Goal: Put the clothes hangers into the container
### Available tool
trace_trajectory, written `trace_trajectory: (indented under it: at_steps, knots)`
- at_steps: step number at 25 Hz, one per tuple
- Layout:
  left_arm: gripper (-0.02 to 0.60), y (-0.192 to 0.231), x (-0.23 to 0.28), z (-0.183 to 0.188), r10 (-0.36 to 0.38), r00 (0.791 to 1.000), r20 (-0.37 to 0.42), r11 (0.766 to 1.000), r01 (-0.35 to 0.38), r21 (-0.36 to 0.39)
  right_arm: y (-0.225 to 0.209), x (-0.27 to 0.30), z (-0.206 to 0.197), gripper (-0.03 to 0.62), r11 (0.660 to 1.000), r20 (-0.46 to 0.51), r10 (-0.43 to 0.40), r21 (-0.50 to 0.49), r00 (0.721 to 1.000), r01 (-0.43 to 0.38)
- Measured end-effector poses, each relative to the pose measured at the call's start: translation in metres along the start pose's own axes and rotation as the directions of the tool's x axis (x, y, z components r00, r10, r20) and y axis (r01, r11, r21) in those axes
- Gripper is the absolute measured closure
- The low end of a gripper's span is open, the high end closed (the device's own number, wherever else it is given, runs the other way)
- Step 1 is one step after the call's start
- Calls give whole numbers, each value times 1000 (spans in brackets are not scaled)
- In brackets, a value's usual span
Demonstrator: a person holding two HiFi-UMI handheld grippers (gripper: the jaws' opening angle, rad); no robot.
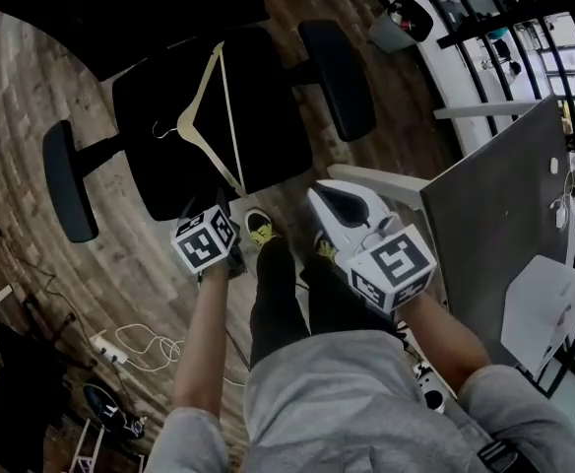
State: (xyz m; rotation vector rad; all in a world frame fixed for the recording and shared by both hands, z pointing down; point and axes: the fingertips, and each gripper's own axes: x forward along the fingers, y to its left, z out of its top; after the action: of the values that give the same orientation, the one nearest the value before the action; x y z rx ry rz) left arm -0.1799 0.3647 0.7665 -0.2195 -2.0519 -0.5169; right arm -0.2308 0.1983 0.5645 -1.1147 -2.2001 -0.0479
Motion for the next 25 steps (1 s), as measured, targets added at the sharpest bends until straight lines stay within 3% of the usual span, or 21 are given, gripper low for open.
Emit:
trace_trajectory:
  at_steps: [5, 8, 13, 15, 19, 22, 25]
  knots:
    - [393, 19, 68, -20, 66, 997, -45, 998, -66, -15, -1, 18, -31, 595, 1000, -27, 14, 12, 1000, -14]
    - [380, 26, 109, -38, 93, 989, -112, 994, -99, -52, -3, 22, -52, 595, 999, -65, 7, 40, 998, -4]
    - [368, 43, 151, -33, 163, 972, -170, 980, -180, -89, 0, 33, -64, 595, 998, -116, 1, 66, 993, 6]
    - [359, 40, 164, -27, 162, 972, -169, 976, -183, -119, -1, 35, -65, 595, 997, -128, 0, 78, 992, 10]
    - [368, 39, 170, -10, 243, 963, -115, 961, -255, -104, -4, 36, -68, 595, 994, -139, -7, 104, 990, 21]
    - [357, 34, 172, -11, 232, 962, -143, 956, -253, -149, -7, 33, -67, 595, 991, -139, -21, 128, 990, 39]
    - [336, 34, 180, -14, 229, 958, -173, 962, -250, -110, -12, 32, -67, 595, 988, -142, -33, 146, 989, 54]
